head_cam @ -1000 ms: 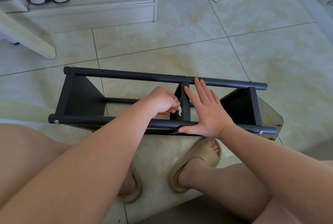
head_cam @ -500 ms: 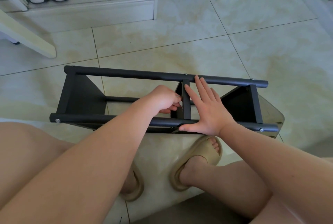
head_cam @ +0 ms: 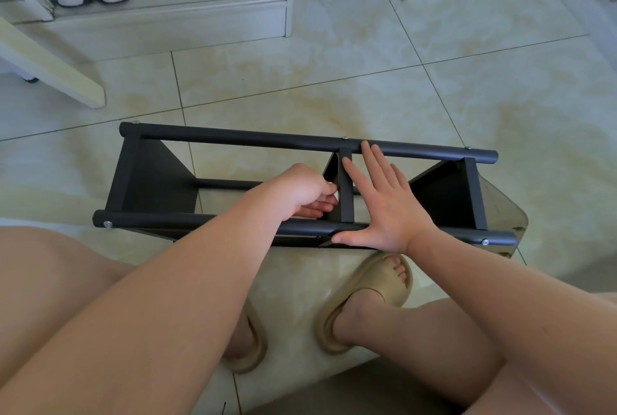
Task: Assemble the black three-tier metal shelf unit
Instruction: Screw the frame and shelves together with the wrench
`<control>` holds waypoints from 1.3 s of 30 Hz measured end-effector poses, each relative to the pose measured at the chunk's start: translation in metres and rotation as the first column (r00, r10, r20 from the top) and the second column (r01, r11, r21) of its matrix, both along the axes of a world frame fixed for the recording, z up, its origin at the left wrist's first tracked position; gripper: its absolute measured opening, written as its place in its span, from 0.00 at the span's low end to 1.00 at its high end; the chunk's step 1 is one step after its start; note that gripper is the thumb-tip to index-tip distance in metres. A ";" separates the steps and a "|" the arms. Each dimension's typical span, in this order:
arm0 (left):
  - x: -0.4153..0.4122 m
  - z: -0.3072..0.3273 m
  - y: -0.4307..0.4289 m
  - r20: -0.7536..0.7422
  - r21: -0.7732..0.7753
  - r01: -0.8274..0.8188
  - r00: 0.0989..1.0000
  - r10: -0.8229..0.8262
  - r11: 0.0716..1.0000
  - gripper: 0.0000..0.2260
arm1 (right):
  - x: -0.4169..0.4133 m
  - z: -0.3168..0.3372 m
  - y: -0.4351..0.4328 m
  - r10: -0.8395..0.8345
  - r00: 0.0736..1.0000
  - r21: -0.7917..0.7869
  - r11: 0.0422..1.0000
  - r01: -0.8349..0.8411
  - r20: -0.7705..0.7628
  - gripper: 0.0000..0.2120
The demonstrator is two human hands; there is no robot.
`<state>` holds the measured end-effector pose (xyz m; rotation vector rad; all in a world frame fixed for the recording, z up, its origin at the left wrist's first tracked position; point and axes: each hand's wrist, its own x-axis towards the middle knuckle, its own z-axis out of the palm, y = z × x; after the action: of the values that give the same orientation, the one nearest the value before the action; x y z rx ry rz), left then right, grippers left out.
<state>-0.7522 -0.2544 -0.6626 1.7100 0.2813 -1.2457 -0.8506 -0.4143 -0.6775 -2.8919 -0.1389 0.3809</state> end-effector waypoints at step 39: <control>0.007 0.013 0.018 0.216 0.273 0.672 0.655 -0.724 0.689 0.13 | -0.001 -0.001 0.000 -0.005 0.999 -0.001 1.000 0.005 0.038 0.60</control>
<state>-0.7456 -0.2362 -0.6494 2.2383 -0.5525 -1.4839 -0.8519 -0.4140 -0.6782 -2.9010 -0.1380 0.3259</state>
